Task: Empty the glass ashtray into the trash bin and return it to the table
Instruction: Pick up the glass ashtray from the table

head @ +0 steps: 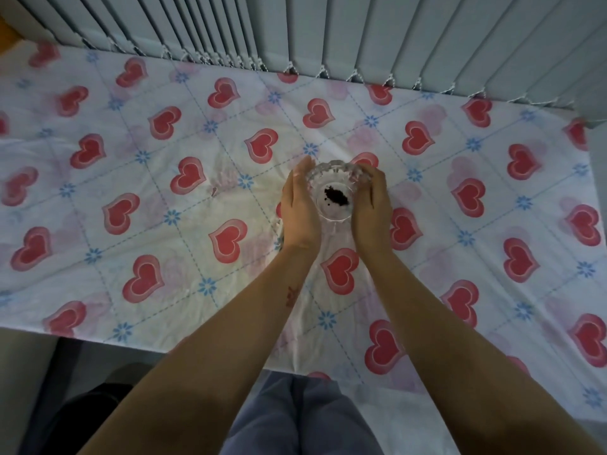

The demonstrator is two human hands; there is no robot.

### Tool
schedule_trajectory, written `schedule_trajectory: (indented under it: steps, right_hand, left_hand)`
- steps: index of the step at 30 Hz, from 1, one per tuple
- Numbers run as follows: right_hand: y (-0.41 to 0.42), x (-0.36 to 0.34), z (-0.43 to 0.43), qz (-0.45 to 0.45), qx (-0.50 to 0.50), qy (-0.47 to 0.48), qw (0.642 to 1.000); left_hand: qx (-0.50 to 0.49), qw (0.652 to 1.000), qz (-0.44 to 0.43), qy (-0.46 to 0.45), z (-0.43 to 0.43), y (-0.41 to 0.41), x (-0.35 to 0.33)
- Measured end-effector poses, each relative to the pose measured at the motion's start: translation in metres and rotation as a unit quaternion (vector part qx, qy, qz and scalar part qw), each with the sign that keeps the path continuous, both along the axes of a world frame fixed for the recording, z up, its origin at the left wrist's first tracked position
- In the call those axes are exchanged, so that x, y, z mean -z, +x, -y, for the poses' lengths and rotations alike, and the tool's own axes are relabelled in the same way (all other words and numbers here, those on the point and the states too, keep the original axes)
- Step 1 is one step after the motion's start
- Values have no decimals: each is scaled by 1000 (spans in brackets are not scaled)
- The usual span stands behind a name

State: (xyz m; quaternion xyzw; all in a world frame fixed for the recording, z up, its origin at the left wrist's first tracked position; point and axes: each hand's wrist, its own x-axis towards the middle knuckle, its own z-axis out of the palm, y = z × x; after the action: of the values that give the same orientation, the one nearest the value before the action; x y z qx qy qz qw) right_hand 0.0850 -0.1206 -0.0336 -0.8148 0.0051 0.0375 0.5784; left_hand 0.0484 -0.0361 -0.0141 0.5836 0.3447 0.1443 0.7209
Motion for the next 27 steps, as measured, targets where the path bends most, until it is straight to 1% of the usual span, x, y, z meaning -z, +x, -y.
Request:
schedule_trajectory:
  steps: [4,8,11,13,16,18,23,27]
  right_hand:
    - [-6,-26,2,-25,28,39,999]
    - [-14,-53,3,-28,32,58,997]
    - [-21,-68,5,-30,31,96,994]
    - [-25,-76,6,-11,20,105,994]
    - [-33,-89,2,-27,5,136,990]
    - [-38,-92,-1,-28,-9,126,992]
    - [-53,-99,-9,-30,-59,110,992]
    - [-68,-100,-20,-30,-106,101,989]
  left_hand:
    - [2,1000,23,-13,4,-13,-24]
    - [18,999,40,-6,3,-30,-49]
    - [31,998,47,-7,-3,-42,-66]
    - [35,999,39,0,-7,-49,-77]
    - [31,999,23,-4,-9,-56,-89]
    - [28,999,22,-5,-9,-60,-92]
    - [-5,999,24,37,-13,-76,-92]
    - [-44,998,33,17,-22,-97,-89]
